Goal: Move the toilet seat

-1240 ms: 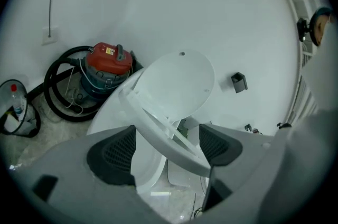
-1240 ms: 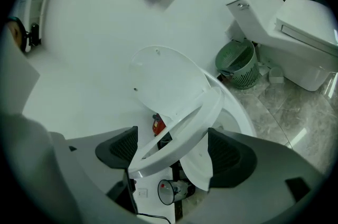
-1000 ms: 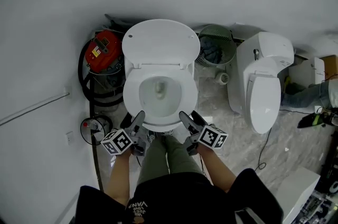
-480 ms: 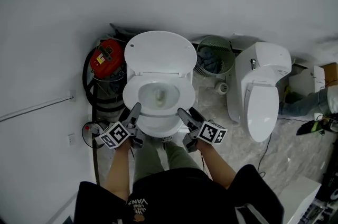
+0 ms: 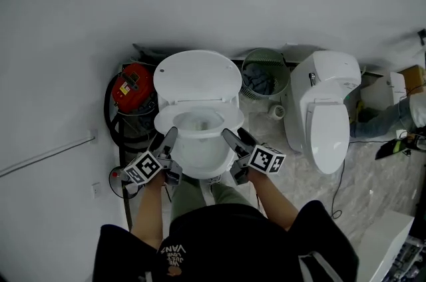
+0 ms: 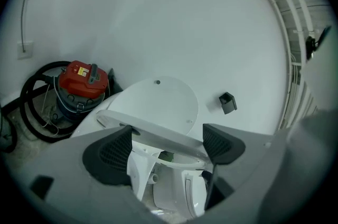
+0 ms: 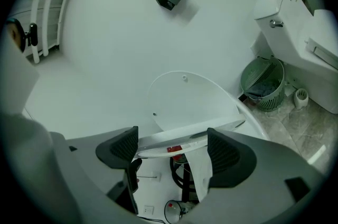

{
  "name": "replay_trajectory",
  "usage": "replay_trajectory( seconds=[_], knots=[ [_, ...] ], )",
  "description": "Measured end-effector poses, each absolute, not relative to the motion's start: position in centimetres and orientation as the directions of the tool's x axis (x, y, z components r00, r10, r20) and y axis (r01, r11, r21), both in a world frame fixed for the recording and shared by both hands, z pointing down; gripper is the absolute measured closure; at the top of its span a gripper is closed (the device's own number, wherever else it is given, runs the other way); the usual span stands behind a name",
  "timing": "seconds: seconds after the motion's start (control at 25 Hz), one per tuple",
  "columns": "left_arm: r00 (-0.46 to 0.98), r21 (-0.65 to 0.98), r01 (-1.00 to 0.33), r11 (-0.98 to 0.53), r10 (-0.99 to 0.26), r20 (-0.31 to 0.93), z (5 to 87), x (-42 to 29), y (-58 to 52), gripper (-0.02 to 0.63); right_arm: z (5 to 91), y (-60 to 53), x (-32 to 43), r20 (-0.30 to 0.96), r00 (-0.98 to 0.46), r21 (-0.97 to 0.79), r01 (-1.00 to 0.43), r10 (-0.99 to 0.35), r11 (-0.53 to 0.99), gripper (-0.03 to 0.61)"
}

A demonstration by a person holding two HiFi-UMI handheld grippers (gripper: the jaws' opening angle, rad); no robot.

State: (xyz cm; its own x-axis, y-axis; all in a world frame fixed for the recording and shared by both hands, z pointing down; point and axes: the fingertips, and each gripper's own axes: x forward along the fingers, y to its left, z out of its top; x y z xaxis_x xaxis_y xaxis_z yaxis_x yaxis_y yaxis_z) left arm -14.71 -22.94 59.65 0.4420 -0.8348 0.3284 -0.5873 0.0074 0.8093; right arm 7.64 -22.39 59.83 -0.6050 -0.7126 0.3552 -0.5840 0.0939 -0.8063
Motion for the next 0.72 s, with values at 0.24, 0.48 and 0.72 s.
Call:
replay_trajectory(
  seconds=[0.24,0.48,0.72],
  knots=[
    [0.503,0.814,-0.58,-0.03,-0.799,0.329,58.5,-14.5,-24.9,0.186,58.8,-24.4,7.6,0.35,-0.549,-0.795,-0.602,-0.759,0.068,0.183],
    [0.574,0.797,-0.597,-0.09,-0.742,0.345,58.4,-14.8,-26.5,0.183,56.9,-26.1,7.3,0.319,-0.504,-0.785,-0.615,-0.802,0.075,0.183],
    [0.637,0.726,-0.656,-0.205,-0.667,0.387,57.9,-14.0,-28.2,0.175,54.7,-27.3,7.3,0.288,-0.457,-0.758,-0.646,-0.842,0.092,0.183]
  ],
)
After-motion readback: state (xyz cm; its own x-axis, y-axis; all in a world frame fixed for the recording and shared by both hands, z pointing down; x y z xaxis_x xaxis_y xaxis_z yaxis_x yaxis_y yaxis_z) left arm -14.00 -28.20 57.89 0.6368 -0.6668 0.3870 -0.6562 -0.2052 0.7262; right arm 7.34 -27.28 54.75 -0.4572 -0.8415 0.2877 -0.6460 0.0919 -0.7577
